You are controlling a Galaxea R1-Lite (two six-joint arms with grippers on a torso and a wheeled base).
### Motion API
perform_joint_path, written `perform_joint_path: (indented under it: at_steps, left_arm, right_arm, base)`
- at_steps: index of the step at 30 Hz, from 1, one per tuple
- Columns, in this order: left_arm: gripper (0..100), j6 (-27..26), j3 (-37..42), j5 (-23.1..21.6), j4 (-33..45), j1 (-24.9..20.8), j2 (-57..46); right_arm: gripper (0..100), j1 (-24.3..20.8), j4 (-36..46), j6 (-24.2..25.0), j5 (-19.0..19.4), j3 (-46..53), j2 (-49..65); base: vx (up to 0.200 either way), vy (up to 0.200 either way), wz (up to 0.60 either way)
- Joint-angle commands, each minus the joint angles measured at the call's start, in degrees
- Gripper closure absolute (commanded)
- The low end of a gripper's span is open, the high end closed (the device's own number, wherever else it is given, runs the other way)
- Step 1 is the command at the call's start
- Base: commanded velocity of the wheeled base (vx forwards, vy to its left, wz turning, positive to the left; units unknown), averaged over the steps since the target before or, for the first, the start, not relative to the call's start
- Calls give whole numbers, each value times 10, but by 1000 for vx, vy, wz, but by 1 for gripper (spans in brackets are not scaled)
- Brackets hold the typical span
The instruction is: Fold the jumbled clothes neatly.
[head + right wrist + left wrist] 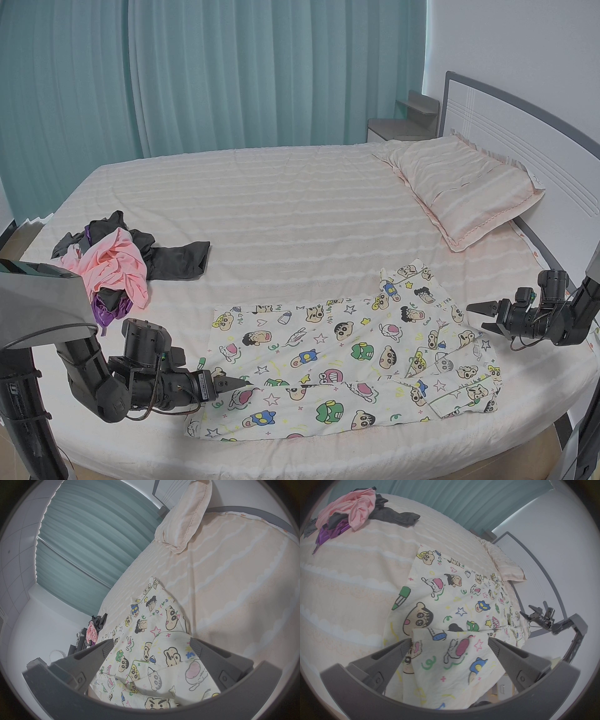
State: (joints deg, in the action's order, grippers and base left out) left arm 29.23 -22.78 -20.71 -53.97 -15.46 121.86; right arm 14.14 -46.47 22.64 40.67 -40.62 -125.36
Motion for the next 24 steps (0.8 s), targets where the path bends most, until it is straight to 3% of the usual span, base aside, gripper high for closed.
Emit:
perform_joint_path:
  at_steps: [1, 12, 13, 24]
  left_arm:
    - [0, -9, 2, 4, -3, -1, 27]
    - [0, -10, 5, 16, -3, 1, 32]
    - [100, -10, 5, 16, -3, 0, 35]
    - [100, -10, 27, 21, 0, 1, 20]
  right_arm:
    - [0, 0, 0, 0, 0, -1, 0]
    - [0, 0, 0, 1, 0, -1, 0]
    - [0, 0, 0, 0, 0, -1, 0]
    - [0, 0, 0, 0, 2, -1, 0]
  base:
    - [0, 0, 0]
    - [0, 0, 0]
    - [0, 0, 0]
    - [0, 0, 0]
